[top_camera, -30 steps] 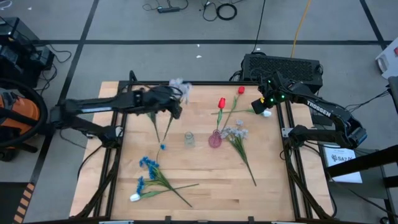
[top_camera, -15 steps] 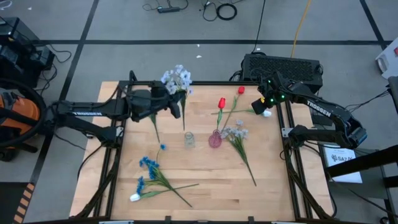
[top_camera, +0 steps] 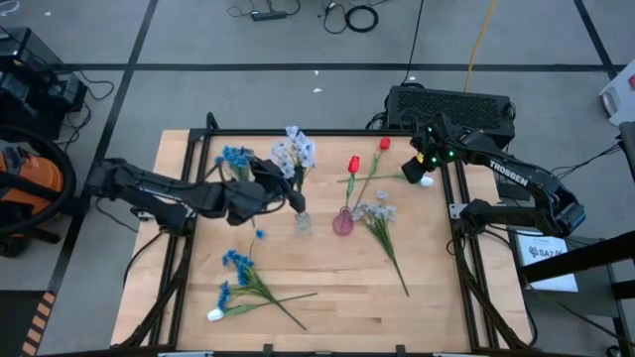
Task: Sort flowers into vase by color
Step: Put the top white flowers into the transparent vase
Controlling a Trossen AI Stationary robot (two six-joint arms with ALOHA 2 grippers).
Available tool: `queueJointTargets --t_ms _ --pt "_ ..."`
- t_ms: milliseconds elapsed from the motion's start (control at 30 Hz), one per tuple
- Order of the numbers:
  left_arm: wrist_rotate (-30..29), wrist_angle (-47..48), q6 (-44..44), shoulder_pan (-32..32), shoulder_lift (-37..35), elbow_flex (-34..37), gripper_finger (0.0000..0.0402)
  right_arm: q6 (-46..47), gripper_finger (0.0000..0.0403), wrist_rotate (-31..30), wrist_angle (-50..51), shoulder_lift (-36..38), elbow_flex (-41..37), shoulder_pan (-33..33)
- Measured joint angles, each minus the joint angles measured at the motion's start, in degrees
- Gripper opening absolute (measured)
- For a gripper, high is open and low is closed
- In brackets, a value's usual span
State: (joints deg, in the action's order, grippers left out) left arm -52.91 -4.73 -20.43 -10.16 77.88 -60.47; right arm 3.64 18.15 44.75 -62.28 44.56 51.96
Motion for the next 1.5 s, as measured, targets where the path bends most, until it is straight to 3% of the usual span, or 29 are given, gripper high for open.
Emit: queueJointTargets --t_ms 167,500,733,1000,1500 --pt "-1.16 -1.42 -0.17 -0.94 2.37 0.0 0.0015 -0.28 0.0 0.0 0.0 0.0 0.0 0.0" --pt "-13.13 -2.34 -0.37 -5.49 7.76 0.02 0.0015 -0.33 0.0 0.0 0.24 0.0 0.0 0.0" --pt "-20.15 -2.19 -8.71 -7.72 13.44 0.02 0.0015 -0.94 0.0 0.0 0.26 0.0 0.0 0.0" --pt "-20.65 -2.03 -13.7 -7.99 17.25 0.02 0.003 -1.37 0.0 0.0 0.26 0.0 0.0 0.0" --pt "-16.54 1.05 -13.76 -7.86 17.36 0.02 0.0048 -1.37 0.0 0.0 0.21 0.0 0.0 0.0"
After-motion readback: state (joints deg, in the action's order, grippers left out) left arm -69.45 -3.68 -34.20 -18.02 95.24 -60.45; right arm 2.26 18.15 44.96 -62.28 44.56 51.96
